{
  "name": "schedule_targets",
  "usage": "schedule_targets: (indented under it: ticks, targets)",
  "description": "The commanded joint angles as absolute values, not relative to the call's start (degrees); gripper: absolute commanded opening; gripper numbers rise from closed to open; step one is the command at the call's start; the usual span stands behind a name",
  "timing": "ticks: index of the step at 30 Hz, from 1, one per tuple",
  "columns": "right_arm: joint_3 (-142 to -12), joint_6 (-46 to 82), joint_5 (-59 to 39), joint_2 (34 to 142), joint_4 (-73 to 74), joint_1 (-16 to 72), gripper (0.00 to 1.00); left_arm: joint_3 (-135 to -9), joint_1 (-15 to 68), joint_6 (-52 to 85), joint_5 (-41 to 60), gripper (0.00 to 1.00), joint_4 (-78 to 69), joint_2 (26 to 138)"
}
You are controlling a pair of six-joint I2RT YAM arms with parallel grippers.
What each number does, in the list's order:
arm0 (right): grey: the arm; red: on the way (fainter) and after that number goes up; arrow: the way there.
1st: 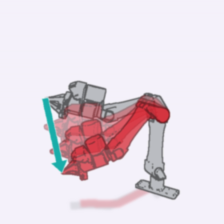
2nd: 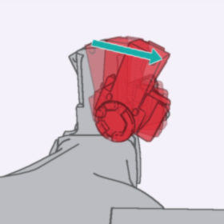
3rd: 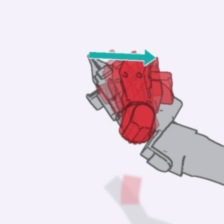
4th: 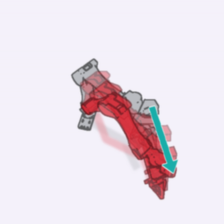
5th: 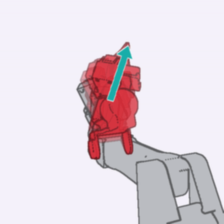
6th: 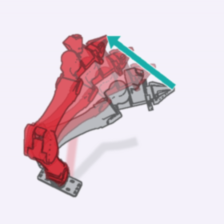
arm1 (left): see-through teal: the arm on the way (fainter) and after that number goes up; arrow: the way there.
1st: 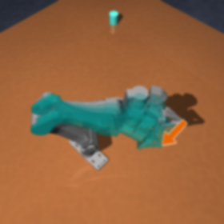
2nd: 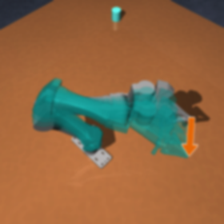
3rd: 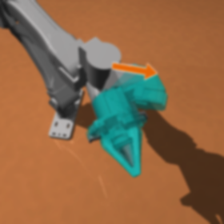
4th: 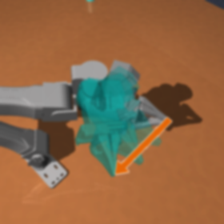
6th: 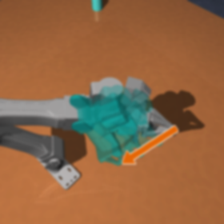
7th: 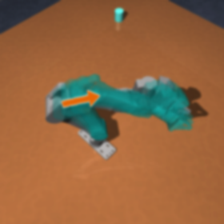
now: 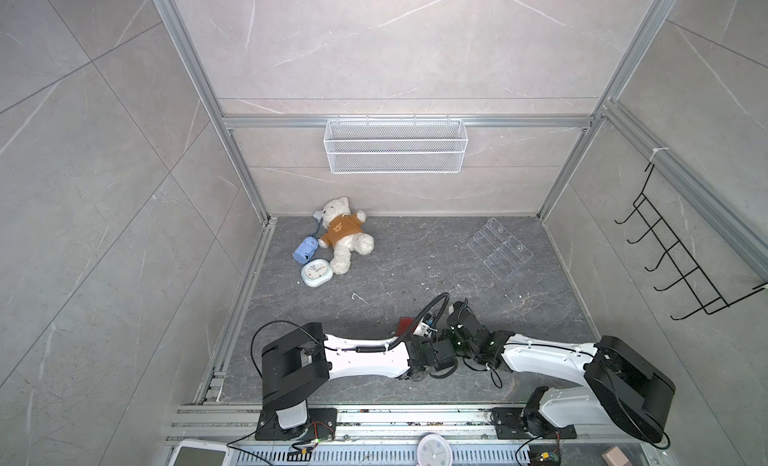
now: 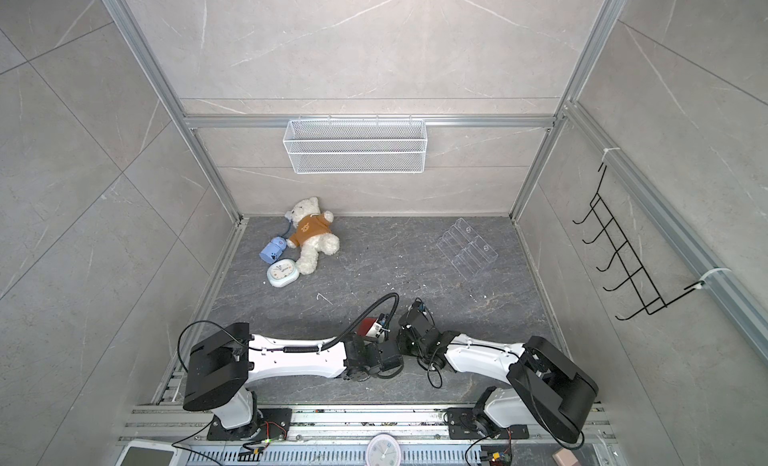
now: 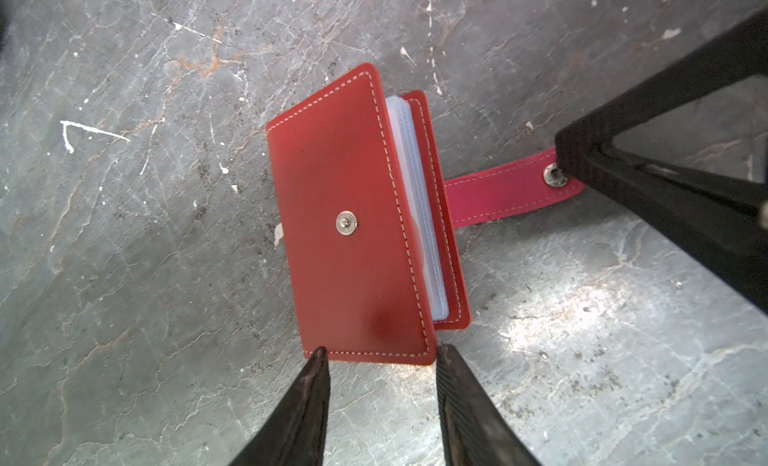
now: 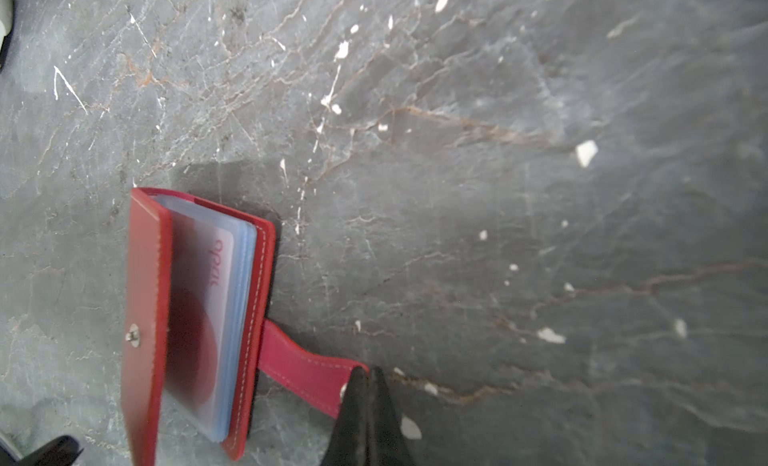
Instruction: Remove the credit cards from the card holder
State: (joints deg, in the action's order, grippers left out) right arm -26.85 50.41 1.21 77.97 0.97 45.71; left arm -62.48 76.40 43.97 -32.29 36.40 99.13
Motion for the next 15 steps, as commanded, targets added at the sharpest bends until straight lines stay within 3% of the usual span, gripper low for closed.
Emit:
schedule_targets:
  ticks: [1, 15]
  targets:
    - [-25.4, 50.2, 0.5, 78.3, -1.9, 45.7, 0.00, -62.9, 76.5, 45.9, -36.3, 0.41, 39.1, 96.4]
    - [-26.0, 49.1, -0.1, 78.4, -2.1, 45.6, 0.00, -64.4, 75.7, 47.2, -40.1, 0.37, 43.0, 97.3]
